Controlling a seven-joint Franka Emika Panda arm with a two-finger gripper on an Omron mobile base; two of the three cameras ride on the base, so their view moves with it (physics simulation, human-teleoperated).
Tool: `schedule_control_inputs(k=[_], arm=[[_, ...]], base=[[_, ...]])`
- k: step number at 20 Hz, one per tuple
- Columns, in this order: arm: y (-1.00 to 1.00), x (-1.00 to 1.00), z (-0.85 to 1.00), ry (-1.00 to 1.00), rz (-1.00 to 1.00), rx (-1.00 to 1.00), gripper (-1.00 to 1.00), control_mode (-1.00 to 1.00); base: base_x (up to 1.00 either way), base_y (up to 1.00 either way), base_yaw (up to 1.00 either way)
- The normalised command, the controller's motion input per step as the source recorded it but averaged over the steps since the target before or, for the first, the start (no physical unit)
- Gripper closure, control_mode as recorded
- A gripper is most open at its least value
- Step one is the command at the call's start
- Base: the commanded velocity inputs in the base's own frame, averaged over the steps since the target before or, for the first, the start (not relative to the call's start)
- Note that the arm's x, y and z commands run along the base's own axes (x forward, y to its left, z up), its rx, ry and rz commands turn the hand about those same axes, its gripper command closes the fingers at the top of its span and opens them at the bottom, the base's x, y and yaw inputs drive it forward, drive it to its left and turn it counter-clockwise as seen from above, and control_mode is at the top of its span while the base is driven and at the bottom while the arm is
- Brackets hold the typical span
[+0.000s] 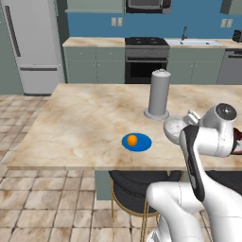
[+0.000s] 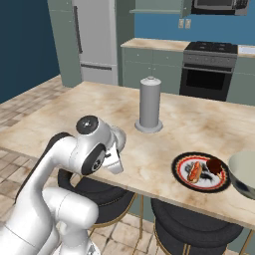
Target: Take the smaller bowl and place it next to the appetizer plate on the dining counter , and place the larger bowl next to the plate with cooked food.
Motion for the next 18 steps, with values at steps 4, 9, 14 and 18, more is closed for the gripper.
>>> schedule_control_inputs(k=[4, 9, 14, 18], arm=[[0.0, 0.25, -0.37, 0.06, 0.02, 0.0, 1.0, -1.0], [0.0, 0.23, -0.32, 0.08, 0.01, 0.0, 1.0, -1.0], [0.0, 0.25, -0.25, 0.07, 0.0, 0.0, 1.0, -1.0], [-0.01, 0.19, -0.23, 0.03, 0.0, 0.0, 1.0, -1.0]], base=[[0.0, 0.0, 0.0], [0.0, 0.0, 0.0], [0.0, 0.0, 0.0], [0.0, 0.0, 0.0]])
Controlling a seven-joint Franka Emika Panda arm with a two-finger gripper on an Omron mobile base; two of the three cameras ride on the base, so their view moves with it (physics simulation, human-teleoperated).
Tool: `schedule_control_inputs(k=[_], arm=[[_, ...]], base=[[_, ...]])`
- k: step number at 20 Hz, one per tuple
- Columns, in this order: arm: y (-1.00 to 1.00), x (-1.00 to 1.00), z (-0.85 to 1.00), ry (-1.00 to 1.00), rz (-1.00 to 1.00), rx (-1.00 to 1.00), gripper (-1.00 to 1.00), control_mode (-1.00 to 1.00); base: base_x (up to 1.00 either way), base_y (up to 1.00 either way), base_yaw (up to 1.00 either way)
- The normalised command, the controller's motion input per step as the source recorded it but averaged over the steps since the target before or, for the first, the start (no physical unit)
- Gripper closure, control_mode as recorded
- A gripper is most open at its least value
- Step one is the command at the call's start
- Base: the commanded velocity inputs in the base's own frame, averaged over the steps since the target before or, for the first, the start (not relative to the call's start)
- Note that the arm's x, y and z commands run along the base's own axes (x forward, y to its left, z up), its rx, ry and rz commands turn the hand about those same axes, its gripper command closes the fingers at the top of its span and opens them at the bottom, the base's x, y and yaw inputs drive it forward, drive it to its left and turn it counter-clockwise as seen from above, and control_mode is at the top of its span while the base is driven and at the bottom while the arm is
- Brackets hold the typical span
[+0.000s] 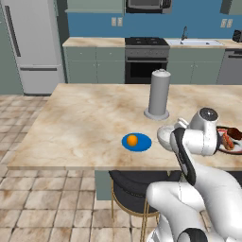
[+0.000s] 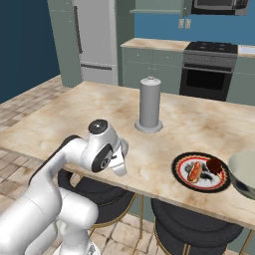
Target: Take the smaller bowl and place it next to the appetizer plate on the dining counter , and place the larger bowl next to the plate with cooked food.
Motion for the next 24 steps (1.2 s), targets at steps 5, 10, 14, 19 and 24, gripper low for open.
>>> schedule_control_inputs(k=[5, 10, 14, 19, 24], arm=[[-0.02, 0.11, -0.21, 0.0, 0.0, 0.0, 1.0, -1.0], [-0.06, 0.14, -0.27, -0.02, 0.01, 0.05, 1.0, -1.0], [-0.14, 0.39, -0.32, 0.0, 0.01, 0.0, 1.0, -1.0], [-0.04, 0.32, -0.26, 0.0, 0.0, 0.0, 1.0, -1.0], [-0.04, 0.32, -0.12, 0.0, 0.0, 0.0, 1.0, -1.0]], base=[[0.0, 0.0, 0.0], [0.0, 0.0, 0.0], [0.0, 0.0, 0.0], [0.0, 0.0, 0.0], [0.0, 0.0, 0.0]])
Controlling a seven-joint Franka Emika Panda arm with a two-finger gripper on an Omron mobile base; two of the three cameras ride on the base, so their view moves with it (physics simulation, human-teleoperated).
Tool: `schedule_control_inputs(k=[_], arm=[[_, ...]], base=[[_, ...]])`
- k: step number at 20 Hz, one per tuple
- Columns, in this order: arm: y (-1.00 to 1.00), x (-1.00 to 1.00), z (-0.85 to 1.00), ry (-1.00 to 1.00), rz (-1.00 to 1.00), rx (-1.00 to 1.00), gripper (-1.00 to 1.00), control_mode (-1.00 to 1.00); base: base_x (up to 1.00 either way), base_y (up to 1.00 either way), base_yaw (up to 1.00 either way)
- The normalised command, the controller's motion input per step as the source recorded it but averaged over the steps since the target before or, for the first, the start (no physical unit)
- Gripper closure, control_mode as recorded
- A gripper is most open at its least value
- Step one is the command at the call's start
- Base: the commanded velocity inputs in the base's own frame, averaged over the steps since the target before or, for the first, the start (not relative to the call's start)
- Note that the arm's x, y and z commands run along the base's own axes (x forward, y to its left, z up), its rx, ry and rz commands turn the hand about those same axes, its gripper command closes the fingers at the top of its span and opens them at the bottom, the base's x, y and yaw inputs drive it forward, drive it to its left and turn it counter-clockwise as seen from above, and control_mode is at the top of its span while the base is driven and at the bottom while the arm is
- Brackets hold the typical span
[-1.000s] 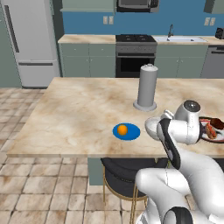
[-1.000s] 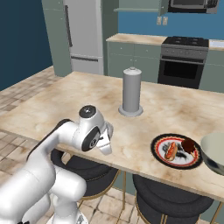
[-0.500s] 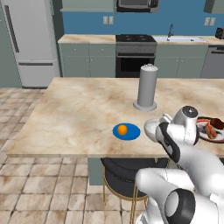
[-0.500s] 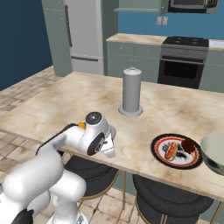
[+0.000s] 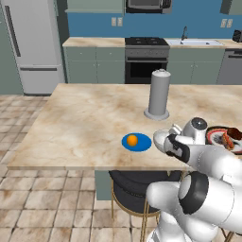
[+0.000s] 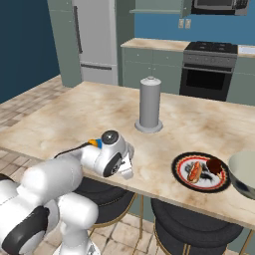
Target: Take the smaller bowl and place it next to the appetizer plate on the dining counter , and place the larger bowl next to the plate with cooked food.
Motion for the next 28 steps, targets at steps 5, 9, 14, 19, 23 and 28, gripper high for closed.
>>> schedule_control_inputs(k=[5, 9, 14, 19, 23, 28], arm=[[-0.1, 0.26, -0.17, 0.0, 0.0, 0.0, 1.0, -1.0], [-0.09, 0.21, -0.28, 0.0, 0.0, 0.0, 1.0, -1.0], [-0.01, 0.18, -0.26, 0.0, 0.0, 0.0, 1.0, -1.0], [-0.01, 0.25, -0.15, 0.0, 0.0, 0.0, 1.0, -1.0], [-0.01, 0.28, -0.13, 0.0, 0.0, 0.0, 1.0, -1.0], [0.0, 0.04, -0.07, 0.0, 0.0, 0.0, -1.0, -1.0]], base=[[0.0, 0.0, 0.0], [0.0, 0.0, 0.0], [0.0, 0.0, 0.0], [0.0, 0.0, 0.0], [0.0, 0.0, 0.0], [0.0, 0.0, 0.0]])
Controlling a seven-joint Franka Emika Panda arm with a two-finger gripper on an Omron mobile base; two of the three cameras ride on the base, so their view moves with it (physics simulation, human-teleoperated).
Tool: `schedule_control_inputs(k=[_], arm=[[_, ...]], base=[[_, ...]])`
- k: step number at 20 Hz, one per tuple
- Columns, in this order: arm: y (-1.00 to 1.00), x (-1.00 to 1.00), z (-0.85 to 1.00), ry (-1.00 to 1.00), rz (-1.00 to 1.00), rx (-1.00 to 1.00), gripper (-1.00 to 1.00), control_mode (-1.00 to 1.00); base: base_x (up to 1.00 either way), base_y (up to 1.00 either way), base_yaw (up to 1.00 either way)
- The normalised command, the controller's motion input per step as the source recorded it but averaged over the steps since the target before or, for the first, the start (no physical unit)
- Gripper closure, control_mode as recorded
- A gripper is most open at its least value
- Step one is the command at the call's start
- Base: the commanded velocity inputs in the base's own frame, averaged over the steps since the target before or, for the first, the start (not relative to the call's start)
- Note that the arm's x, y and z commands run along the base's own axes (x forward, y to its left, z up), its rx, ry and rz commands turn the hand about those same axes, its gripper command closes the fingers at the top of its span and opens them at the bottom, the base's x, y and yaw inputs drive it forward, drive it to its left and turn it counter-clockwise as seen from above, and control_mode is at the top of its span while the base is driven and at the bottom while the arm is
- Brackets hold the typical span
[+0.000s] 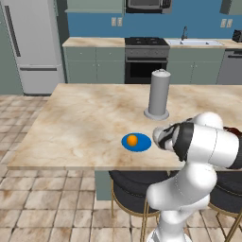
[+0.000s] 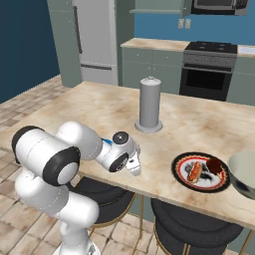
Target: Take the smaller bowl and place it next to the appetizer plate on the dining counter , and place the larger bowl next to the plate with cooked food.
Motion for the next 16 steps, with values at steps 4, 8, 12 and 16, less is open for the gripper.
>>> schedule_control_inputs(k=[4, 8, 12, 16], arm=[[0.0, -0.06, 0.0, -0.05, 0.0, 0.02, -1.0, -1.0], [-0.02, -0.08, 0.11, -0.06, 0.0, 0.05, -1.0, -1.0], [0.0, -0.11, 0.28, -0.1, 0.0, 0.04, -1.0, -1.0], [0.0, -0.48, 0.57, -0.12, 0.0, 0.07, -1.0, -1.0]], base=[[0.0, 0.0, 0.0], [0.0, 0.0, 0.0], [0.0, 0.0, 0.0], [0.0, 0.0, 0.0]])
